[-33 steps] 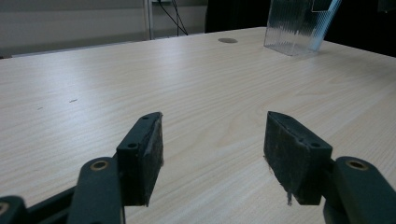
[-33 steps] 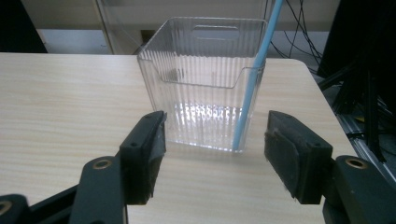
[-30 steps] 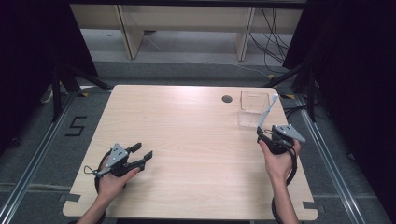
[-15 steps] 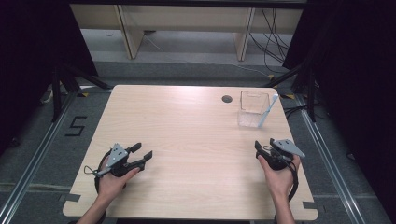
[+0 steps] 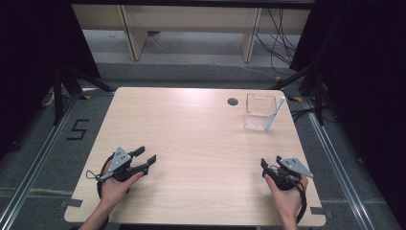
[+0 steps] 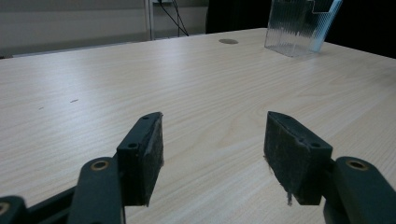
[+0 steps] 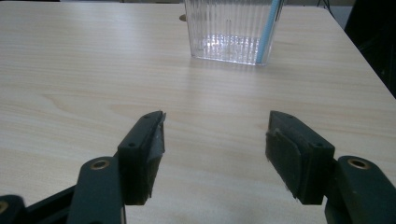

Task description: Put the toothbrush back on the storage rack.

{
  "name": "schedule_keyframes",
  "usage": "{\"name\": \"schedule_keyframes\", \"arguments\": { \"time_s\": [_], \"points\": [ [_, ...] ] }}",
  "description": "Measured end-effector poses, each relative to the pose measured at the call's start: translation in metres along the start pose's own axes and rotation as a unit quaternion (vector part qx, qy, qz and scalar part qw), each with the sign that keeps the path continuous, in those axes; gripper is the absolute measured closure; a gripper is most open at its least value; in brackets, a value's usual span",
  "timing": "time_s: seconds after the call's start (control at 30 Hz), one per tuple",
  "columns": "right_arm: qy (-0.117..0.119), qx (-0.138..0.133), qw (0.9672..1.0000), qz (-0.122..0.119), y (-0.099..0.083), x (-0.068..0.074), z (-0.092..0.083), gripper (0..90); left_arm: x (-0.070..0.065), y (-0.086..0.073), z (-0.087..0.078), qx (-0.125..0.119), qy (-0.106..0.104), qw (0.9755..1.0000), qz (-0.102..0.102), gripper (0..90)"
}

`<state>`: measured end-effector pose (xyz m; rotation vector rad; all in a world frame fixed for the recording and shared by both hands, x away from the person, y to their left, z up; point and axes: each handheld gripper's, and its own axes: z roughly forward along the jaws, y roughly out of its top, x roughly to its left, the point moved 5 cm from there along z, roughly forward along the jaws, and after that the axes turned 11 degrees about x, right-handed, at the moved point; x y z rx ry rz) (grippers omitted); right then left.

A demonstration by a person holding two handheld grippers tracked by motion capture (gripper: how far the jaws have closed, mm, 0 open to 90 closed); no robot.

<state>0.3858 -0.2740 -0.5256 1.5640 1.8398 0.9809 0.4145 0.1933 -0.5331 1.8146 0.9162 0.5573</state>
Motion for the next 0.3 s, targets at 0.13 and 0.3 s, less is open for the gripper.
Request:
{"name": "schedule_keyframes", "arguments": {
  "time_s": [0.13, 0.3],
  "points": [
    [0.004, 0.005, 1.0, -0.003, -0.0051, 0.001, -0.0019, 38.1, 0.0003, -0.0001, -0.0003, 0.0, 0.0, 1.0, 0.0, 37.4],
    [0.008, 0.001, 0.9999, 0.012, -0.0084, 0.0031, -0.0067, 38.1, -0.0002, 0.0001, 0.0001, -0.005, 0.0, 1.0, 0.002, 37.4]
  ]
}}
